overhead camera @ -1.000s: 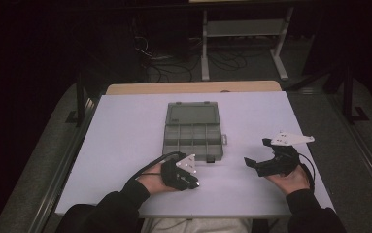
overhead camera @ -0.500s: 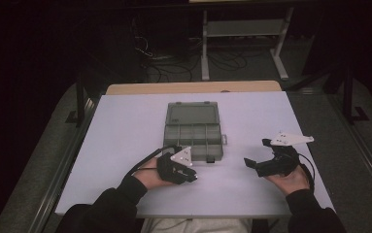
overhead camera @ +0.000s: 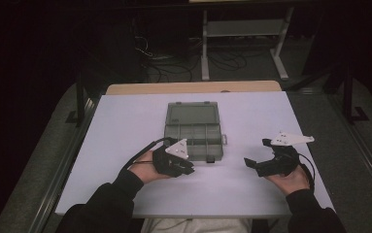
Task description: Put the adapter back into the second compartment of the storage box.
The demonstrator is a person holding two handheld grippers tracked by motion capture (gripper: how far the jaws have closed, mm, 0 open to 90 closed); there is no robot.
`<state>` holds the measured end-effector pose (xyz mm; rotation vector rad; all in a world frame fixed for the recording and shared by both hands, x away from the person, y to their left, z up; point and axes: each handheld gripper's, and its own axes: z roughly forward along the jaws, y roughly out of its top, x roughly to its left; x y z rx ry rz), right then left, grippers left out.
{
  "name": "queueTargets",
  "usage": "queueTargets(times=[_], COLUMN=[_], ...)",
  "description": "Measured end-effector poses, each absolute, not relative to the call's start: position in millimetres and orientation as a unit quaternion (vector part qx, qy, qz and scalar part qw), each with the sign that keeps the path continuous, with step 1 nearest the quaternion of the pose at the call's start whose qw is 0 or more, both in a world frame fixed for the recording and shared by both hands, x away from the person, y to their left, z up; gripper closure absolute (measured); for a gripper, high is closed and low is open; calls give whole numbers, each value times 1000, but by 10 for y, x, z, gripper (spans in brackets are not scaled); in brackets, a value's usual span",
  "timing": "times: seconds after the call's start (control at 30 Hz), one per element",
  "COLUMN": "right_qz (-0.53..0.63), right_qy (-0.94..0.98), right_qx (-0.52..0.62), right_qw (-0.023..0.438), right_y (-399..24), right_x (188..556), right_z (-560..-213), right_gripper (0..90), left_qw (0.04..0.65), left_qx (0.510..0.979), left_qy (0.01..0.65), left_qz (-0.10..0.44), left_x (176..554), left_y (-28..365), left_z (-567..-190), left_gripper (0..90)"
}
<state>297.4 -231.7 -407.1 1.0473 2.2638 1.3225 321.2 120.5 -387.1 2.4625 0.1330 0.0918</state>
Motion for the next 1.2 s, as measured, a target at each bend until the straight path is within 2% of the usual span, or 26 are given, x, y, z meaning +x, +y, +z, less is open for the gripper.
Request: queueTargets(times=[1.2], right_qz=[462], right_qy=[793], right_qx=[365], right_qw=[158], right_y=[-2309], right_x=[2975], right_z=[-4074], right_gripper=[0], left_qw=[342], left_qx=[935], left_qy=[65], left_qz=[65], left_x=[3419], left_y=[1373], left_z=[-3434], left_gripper=[761])
